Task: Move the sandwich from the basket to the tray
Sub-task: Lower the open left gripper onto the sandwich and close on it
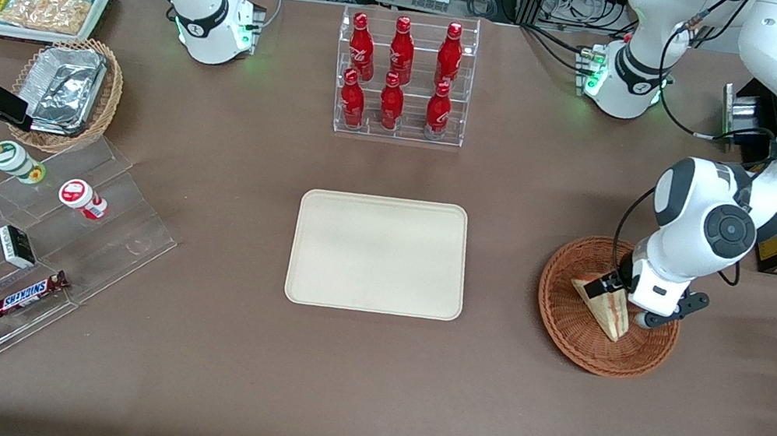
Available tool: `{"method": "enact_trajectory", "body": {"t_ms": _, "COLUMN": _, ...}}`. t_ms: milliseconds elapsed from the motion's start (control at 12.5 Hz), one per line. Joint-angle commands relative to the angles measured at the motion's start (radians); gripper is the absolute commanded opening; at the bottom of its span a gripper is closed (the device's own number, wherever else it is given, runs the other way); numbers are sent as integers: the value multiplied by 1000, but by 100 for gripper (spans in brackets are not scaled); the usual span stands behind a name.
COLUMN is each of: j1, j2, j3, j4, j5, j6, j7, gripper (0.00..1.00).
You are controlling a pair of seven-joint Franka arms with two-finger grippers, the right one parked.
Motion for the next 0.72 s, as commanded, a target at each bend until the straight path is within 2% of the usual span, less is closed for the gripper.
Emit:
{"method": "enact_trajectory", "body": {"t_ms": 0, "j1": 2, "j2": 7, "j3": -2, "j4": -6, "j5": 5, "j6": 23, "j7": -19, "gripper": 97}}
{"method": "enact_trajectory", "body": {"t_ms": 80, "j1": 2, "j2": 12, "j3": -2, "j4": -6, "j5": 8, "j6": 23, "j7": -21, "gripper": 80}}
{"method": "enact_trajectory", "body": {"t_ms": 241, "j1": 2, "j2": 12, "j3": 11, "j4": -6, "j5": 9, "j6": 23, "j7": -22, "gripper": 29}}
{"method": "enact_trajectory", "body": {"t_ms": 321, "j1": 2, "j2": 16, "j3": 11, "j4": -6, "j5": 9, "j6": 23, "j7": -28, "gripper": 12}}
{"method": "enact_trajectory", "body": {"t_ms": 401, "j1": 0, "j2": 16, "j3": 12, "j4": -6, "j5": 9, "j6": 22, "j7": -28, "gripper": 0}}
{"method": "enact_trajectory", "body": {"t_ms": 642, "j1": 0, "j2": -2, "j3": 12, "j4": 3, "j5": 9, "j6": -3, "j7": -21, "gripper": 0}}
